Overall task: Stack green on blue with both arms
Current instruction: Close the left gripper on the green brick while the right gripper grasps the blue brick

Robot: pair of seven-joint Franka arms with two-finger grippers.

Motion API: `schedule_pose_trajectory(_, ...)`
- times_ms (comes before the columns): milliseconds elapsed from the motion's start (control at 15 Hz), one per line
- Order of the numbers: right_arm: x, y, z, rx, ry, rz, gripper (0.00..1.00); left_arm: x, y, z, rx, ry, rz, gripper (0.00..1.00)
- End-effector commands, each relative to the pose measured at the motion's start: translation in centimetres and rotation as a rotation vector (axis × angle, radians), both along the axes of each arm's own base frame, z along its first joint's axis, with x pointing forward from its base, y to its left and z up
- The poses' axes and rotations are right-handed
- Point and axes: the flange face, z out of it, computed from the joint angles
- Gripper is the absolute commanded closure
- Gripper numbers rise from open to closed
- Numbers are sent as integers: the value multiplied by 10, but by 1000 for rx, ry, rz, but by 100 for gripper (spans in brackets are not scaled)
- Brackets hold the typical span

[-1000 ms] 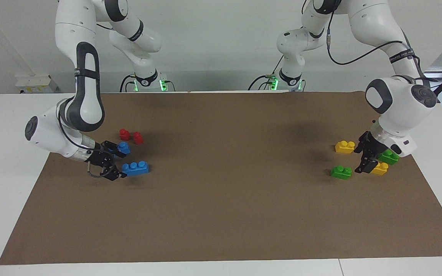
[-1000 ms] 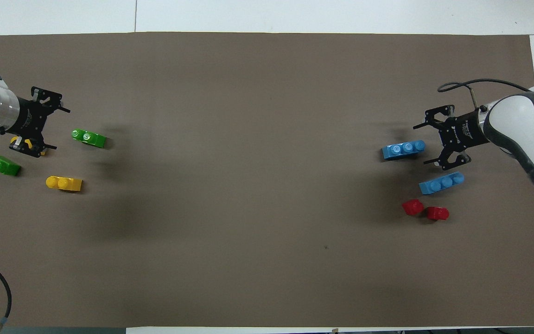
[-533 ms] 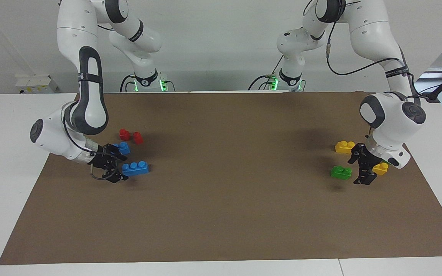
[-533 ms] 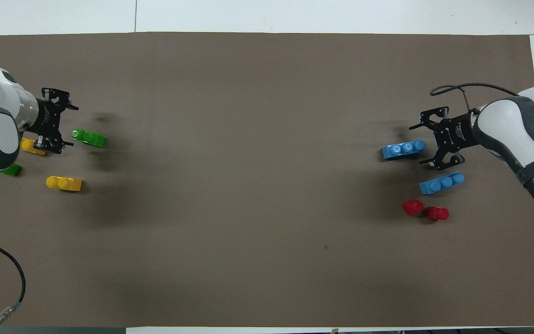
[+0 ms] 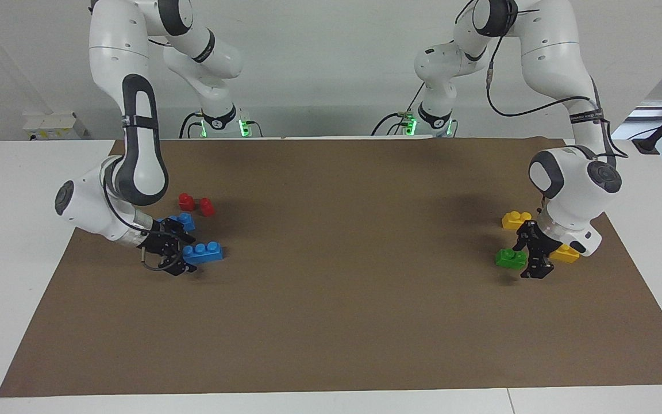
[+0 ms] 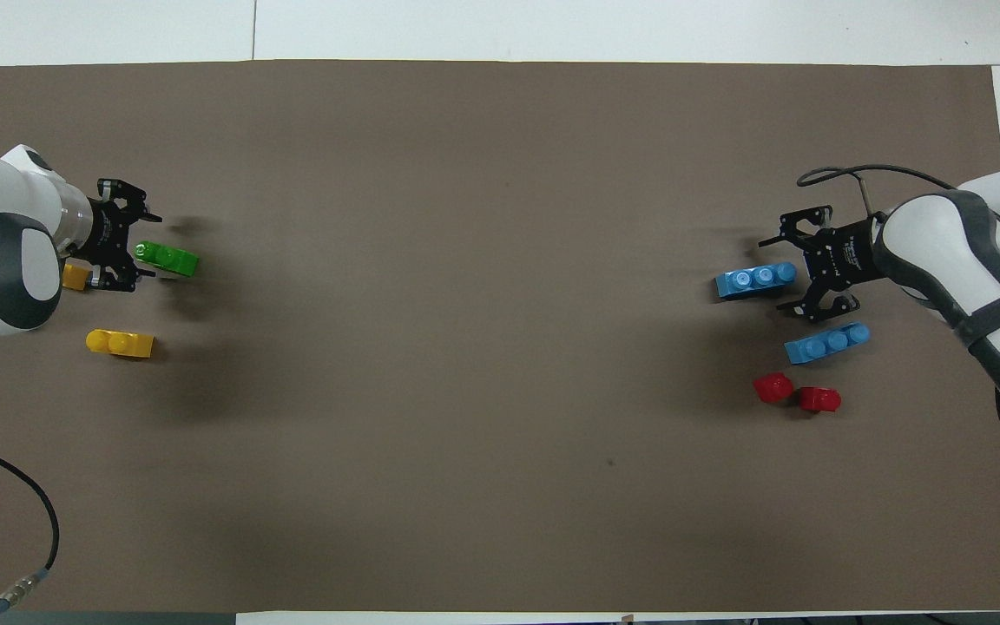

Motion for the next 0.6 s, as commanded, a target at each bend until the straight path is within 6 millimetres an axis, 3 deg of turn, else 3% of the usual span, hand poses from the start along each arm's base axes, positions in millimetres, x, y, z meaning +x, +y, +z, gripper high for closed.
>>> schedule_pose_trajectory(0, -6, -2, -2, 13, -30, 1, 29, 0, 0, 4, 40, -8, -24, 100)
schedule_pose_trajectory(67, -6, -2, -2, 15, -33, 12, 46, 0, -2, 6, 40, -4, -29, 100)
schedule_pose_trajectory(133, -4, -2, 0, 16, -41, 22, 78, 0, 0, 9, 40, -1, -31, 100)
schedule_pose_trajectory(200, -1, -2, 5, 17, -45, 25, 100, 0, 1, 11, 40, 7, -31, 100)
schedule_pose_trajectory(267, 3, -2, 11, 22, -47, 33, 100, 0, 1, 13, 40, 8, -31, 100)
schedule_pose_trajectory(400, 20, 2, 47, 50, -50, 75, 100, 0, -7, 18, 43, 10, -44, 100)
schedule_pose_trajectory(533, 37, 23, 87, 62, -36, 63, 100, 2, -16, 43, 46, 22, -60, 100)
